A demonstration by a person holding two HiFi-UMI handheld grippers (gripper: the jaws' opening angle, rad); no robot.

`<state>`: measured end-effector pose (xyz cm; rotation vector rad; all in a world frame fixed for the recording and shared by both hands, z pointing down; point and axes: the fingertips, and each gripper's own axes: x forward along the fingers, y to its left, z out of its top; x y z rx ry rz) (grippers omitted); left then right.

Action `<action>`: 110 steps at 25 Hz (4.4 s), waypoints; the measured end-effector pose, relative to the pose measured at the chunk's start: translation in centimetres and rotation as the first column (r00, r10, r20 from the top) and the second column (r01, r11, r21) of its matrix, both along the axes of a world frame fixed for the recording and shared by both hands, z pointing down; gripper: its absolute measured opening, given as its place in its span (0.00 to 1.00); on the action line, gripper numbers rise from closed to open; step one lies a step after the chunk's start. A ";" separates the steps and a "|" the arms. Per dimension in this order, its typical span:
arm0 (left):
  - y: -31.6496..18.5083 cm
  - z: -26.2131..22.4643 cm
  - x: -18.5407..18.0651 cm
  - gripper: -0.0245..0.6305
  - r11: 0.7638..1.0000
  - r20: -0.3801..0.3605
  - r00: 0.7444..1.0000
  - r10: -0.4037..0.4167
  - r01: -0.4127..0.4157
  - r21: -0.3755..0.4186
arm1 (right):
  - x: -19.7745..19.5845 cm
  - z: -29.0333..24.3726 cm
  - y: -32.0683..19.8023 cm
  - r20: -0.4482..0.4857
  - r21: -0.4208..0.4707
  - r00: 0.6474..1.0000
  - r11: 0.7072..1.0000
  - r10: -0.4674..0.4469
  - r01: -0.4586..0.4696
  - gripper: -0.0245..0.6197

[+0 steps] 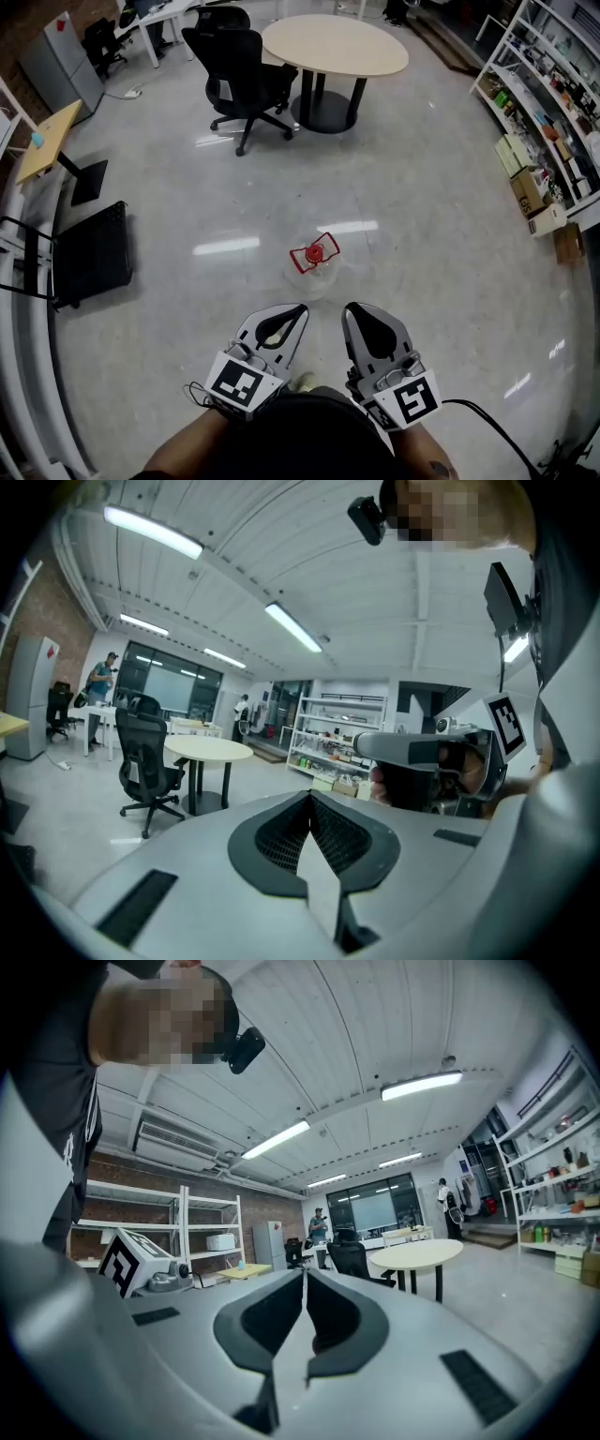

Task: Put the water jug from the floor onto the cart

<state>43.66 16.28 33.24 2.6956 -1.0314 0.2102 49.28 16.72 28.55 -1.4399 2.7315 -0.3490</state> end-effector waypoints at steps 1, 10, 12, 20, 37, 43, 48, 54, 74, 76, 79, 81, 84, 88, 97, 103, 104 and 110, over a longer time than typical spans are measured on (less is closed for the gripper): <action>-1.8 0.6 -0.1 0.04 1.000 0.003 1.000 0.010 -0.010 -0.002 | -0.1 0.1 -1.7 0.000 -0.001 1.000 1.000 0.013 -0.013 0.05; -14.7 9.9 2.6 0.04 0.993 0.055 0.994 0.097 -0.093 -0.073 | 2.0 6.0 -13.7 -0.053 -0.024 0.994 0.995 0.095 -0.096 0.05; -16.4 13.5 3.8 0.04 0.990 0.040 0.996 0.085 -0.079 -0.113 | 3.0 8.5 -15.5 -0.052 -0.031 0.995 0.996 0.084 -0.085 0.05; -22.1 34.6 2.8 0.04 0.956 0.144 0.986 -0.080 0.116 -0.270 | 6.5 23.0 -22.0 -0.049 -0.129 0.999 0.991 0.016 -0.023 0.05; -25.1 64.4 -0.5 0.32 0.635 0.177 0.937 -0.302 0.336 -0.695 | 7.5 40.4 -27.8 -0.076 -0.247 0.995 0.968 -0.058 0.037 0.05; -26.3 67.3 2.2 0.23 0.556 0.020 0.951 -0.310 0.198 -0.807 | 8.8 42.4 -27.7 -0.097 -0.284 0.994 0.959 -0.046 0.017 0.05; -27.7 66.0 2.6 0.04 0.558 -0.179 0.902 -0.393 0.079 -0.826 | 9.2 42.2 -27.6 -0.089 -0.302 0.995 0.953 -0.043 0.014 0.05; -28.2 63.8 3.7 0.04 0.507 -0.197 0.875 -0.442 0.062 -0.860 | 9.1 40.1 -27.8 -0.060 -0.315 0.997 0.949 -0.039 0.018 0.05; -27.0 19.5 -2.8 0.04 0.655 -0.159 0.890 -0.427 0.183 -0.733 | -4.1 5.4 -26.4 0.072 -0.066 0.965 0.964 -0.252 0.257 0.05; -26.7 16.8 -4.3 0.04 0.680 -0.156 0.893 -0.422 0.198 -0.706 | -7.3 2.6 -25.5 0.058 -0.021 0.951 0.952 -0.303 0.304 0.05; -26.2 13.8 -7.1 0.04 0.700 -0.156 0.893 -0.422 0.212 -0.682 | -12.0 -0.9 -24.5 0.029 0.031 0.940 0.940 -0.341 0.340 0.05; -25.9 12.4 -9.5 0.04 0.706 -0.161 0.889 -0.428 0.219 -0.673 | -14.8 -2.6 -24.0 0.007 0.055 0.937 0.936 -0.349 0.348 0.05; -25.5 11.0 -12.9 0.04 0.722 -0.172 0.886 -0.430 0.224 -0.655 | -18.6 -4.0 -23.1 -0.022 0.084 0.937 0.934 -0.347 0.348 0.05; -24.3 10.0 -16.7 0.04 0.734 -0.174 0.887 -0.429 0.230 -0.639 | -22.7 -4.8 -21.7 -0.038 0.111 0.937 0.930 -0.347 0.349 0.05; -23.9 8.7 -27.1 0.04 0.706 -0.163 0.830 -0.533 0.330 -0.627 | -32.2 -5.3 -22.0 -0.049 0.133 0.896 0.887 -0.441 0.443 0.05; -23.9 9.4 -37.4 0.04 0.630 -0.140 0.735 -0.664 0.449 -0.634 | -41.9 -4.7 -23.2 -0.024 0.134 0.812 0.803 -0.583 0.580 0.04; -23.9 9.6 -39.3 0.04 0.615 -0.138 0.718 -0.683 0.463 -0.638 | -43.8 -4.7 -23.2 -0.022 0.138 0.795 0.786 -0.606 0.603 0.04; -24.6 10.3 -51.9 0.04 0.540 -0.122 0.638 -0.760 0.516 -0.665 | -57.2 -4.6 -24.5 -0.010 0.139 0.704 0.696 -0.711 0.705 0.04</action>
